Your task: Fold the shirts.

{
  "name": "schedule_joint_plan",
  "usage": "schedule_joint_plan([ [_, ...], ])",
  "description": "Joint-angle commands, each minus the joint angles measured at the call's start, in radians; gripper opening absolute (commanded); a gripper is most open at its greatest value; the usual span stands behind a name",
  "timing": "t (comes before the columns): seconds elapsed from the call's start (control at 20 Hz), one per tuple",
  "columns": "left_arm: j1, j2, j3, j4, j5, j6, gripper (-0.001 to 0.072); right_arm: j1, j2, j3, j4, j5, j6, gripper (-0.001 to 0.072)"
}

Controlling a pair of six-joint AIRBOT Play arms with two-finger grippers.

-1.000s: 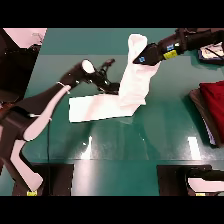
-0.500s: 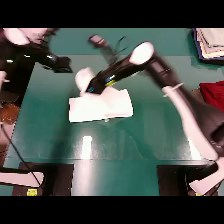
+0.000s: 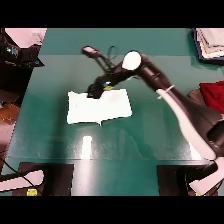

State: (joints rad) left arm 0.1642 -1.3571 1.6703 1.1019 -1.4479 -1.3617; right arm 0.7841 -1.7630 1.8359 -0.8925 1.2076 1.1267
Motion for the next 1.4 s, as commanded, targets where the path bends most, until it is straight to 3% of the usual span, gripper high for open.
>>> schedule_joint_plan([
  [0.0, 0.004, 0.01, -0.087, -0.031, -0.06, 0.008, 0.0024, -0.156, 0.148, -0.251, -0.051, 0.049, 0.064, 0.0449],
  [0.1, 0.004, 0.01, -0.168, -0.041, -0.039, 0.008, 0.0024, -0.254, 0.198, -0.378, -0.05, 0.049, 0.093, 0.0713],
  [0.25, 0.004, 0.01, -0.225, -0.089, -0.003, 0.03, 0.0024, -0.392, 0.207, -0.522, -0.011, 0.018, 0.114, 0.0711],
  [0.4, 0.004, 0.01, -0.227, -0.173, 0.022, 0.053, 0.0024, -0.472, 0.14, -0.596, 0.136, -0.031, 0.101, 0.067],
  [0.7, 0.004, 0.01, -0.227, -0.204, 0.044, 0.062, 0.0024, -0.388, -0.078, -0.506, 0.329, -0.047, 0.043, 0.0643],
  [0.85, 0.004, 0.01, -0.227, -0.205, 0.043, 0.079, 0.0024, -0.296, -0.16, -0.393, 0.352, -0.05, 0.043, 0.0567],
  [0.9, 0.004, 0.01, -0.227, -0.205, 0.043, 0.079, 0.0024, -0.267, -0.177, -0.357, 0.351, -0.052, 0.043, 0.0511],
  [1.1, 0.004, 0.01, -0.227, -0.209, 0.042, 0.079, 0.0024, -0.208, -0.187, -0.261, 0.349, -0.062, -0.015, 0.0039],
  [1.25, -0.005, 0.01, -0.227, -0.224, 0.043, 0.079, 0.0024, -0.238, -0.166, -0.177, 0.33, 0.008, -0.01, 0.0016],
  [1.35, -0.046, 0.01, -0.227, -0.222, 0.044, 0.079, 0.0024, -0.297, -0.094, -0.16, 0.224, 0.015, 0.101, 0.0016],
])
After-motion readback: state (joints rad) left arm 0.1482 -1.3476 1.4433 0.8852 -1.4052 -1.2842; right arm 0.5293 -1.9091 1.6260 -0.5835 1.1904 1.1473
